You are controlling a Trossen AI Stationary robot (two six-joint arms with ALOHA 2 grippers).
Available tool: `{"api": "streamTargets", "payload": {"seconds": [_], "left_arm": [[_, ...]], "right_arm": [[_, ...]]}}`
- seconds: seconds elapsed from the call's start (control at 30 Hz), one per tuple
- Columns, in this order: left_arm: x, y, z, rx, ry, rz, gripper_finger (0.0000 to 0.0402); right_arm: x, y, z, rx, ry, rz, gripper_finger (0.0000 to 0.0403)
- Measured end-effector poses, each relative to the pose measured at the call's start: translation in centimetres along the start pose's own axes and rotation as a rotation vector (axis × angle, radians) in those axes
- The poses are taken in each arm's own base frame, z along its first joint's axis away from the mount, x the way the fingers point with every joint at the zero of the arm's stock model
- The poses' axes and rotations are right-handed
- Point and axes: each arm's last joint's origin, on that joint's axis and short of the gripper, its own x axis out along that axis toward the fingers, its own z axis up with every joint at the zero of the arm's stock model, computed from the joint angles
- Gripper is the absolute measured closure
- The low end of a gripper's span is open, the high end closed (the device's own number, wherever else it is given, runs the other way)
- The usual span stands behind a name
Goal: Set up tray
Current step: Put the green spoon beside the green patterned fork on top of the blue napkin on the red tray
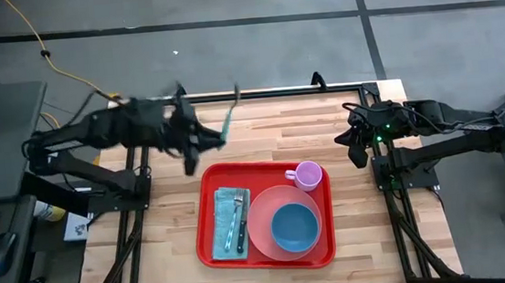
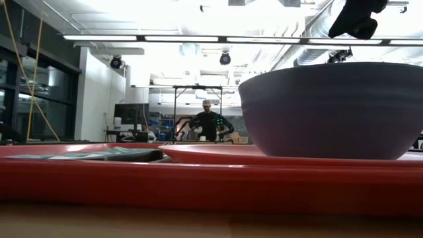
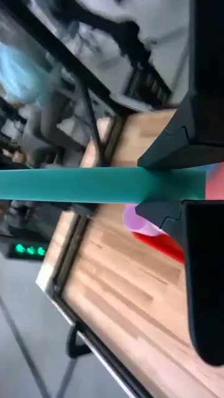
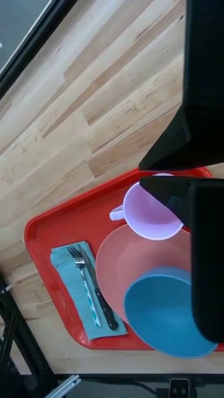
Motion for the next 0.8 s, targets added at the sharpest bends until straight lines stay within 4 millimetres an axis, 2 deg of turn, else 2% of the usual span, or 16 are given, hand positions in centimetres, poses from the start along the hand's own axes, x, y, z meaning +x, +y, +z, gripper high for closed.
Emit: {"api": "streamTargets", "payload": {"seconds": [0.1, 0.23, 0.3, 0.5, 0.6, 0.67, 0.8], "left_arm": [[1.4, -1.9, -0.8, -0.047, 0.001, 0.074, 0.0333], [3.8, -5.3, -3.5, -0.125, 0.046, 0.193, 0.0333], [5.0, -6.9, -6.0, -0.149, 0.109, 0.277, 0.0333], [6.5, -10.9, -10.9, -0.355, 0.04, 0.463, 0.0334], [7.7, -11.8, -14.2, -0.431, 0.1, 0.561, 0.0334], [8.2, -12.2, -15.5, -0.521, 0.146, 0.608, 0.0334], [9.9, -12.8, -18.4, -0.577, 0.368, 0.679, 0.0334]], "right_arm": [[0.0, 0.0, 0.0, -0.008, 0.001, 0.002, 0.0403], [0.0, 0.1, 0.0, -0.033, 0.013, 0.03, 0.0403], [0.0, 0.1, -0.1, -0.043, 0.019, 0.041, 0.0403], [0.0, 0.2, -0.2, -0.086, 0.039, 0.075, 0.0403], [-0.1, 0.2, -0.2, -0.114, 0.045, 0.091, 0.0403], [-0.1, 0.2, -0.3, -0.136, 0.052, 0.103, 0.0403], [-0.1, 0.3, -0.3, -0.171, 0.066, 0.139, 0.0403]]}}
